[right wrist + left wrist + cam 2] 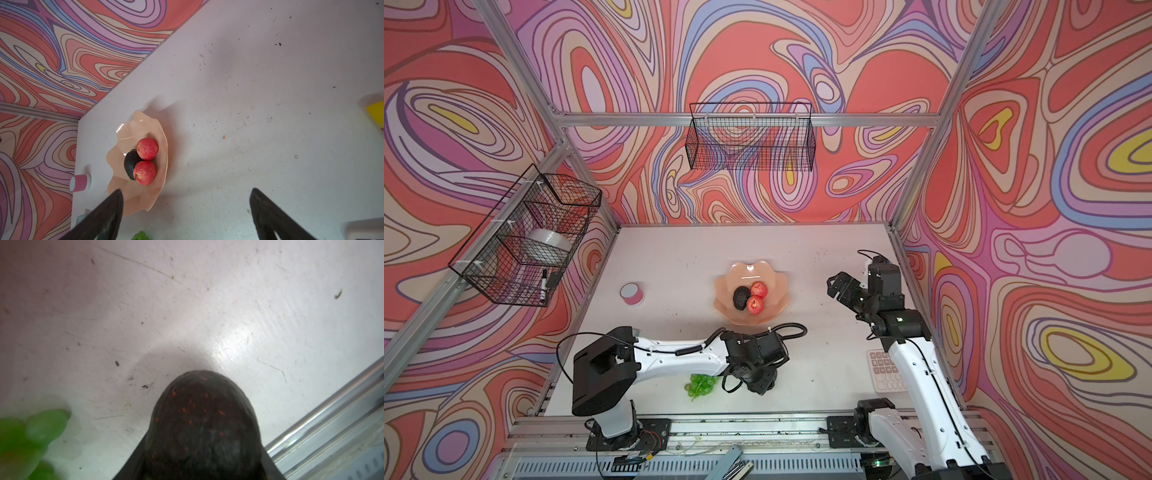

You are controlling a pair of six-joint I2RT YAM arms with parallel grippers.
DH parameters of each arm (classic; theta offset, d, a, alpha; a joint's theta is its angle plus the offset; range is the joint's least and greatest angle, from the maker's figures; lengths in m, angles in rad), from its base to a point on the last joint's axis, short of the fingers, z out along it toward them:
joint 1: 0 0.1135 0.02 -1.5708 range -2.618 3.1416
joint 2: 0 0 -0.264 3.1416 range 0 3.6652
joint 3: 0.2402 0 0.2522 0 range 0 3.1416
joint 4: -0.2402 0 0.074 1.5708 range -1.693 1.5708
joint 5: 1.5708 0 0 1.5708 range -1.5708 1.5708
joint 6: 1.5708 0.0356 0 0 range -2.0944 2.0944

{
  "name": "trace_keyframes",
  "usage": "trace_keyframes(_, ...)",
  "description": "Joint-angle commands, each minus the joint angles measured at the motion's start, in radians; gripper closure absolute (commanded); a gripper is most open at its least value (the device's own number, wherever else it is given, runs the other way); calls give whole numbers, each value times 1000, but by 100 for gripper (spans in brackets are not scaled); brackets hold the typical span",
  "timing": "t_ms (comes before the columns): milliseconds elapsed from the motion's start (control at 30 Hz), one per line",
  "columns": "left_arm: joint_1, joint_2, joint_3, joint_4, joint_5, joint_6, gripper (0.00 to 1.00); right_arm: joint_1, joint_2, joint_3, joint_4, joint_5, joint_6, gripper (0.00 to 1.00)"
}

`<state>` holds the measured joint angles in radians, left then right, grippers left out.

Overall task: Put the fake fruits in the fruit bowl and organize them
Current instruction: 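Reach the left gripper to the second avocado near the table edge and grasp it, then carry the avocado with the left gripper into the bowl and release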

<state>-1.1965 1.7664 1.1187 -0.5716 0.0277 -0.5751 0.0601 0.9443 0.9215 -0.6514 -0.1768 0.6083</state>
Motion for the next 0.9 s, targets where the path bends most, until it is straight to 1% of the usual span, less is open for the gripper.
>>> trace_keyframes(0,24,-107,10,-55,-84,14,57,-5,-14,12,-12,-7,3,2)
trace_keyframes(100,86,-223,34,-114,-127,45,56,-6,-16,14,-8,-13,10,2)
trace_keyframes(200,185,-330,52,-128,-171,107,55,-5,-15,18,-1,-19,9,3)
trace_keyframes(300,309,-351,92,-111,-178,193,53,-5,-5,19,-1,-15,-3,4)
trace_keyframes(367,387,-313,140,-105,-173,249,52,-5,3,19,0,-14,-11,5)
trace_keyframes(433,467,-252,196,-79,-131,293,52,-5,7,18,-4,-15,-17,5)
trace_keyframes(500,516,-178,258,-60,-112,330,51,-5,6,19,-10,-12,-26,5)
trace_keyframes(533,536,-131,300,-61,-120,344,51,-5,4,19,-14,-7,-28,5)
trace_keyframes(633,587,7,419,-73,-92,353,51,-5,-4,15,-20,0,-32,5)
trace_keyframes(700,601,74,466,-67,-93,362,52,-5,-9,12,-24,2,-32,5)
trace_keyframes(867,614,191,520,-57,-111,355,51,-5,-16,0,-30,2,-32,5)
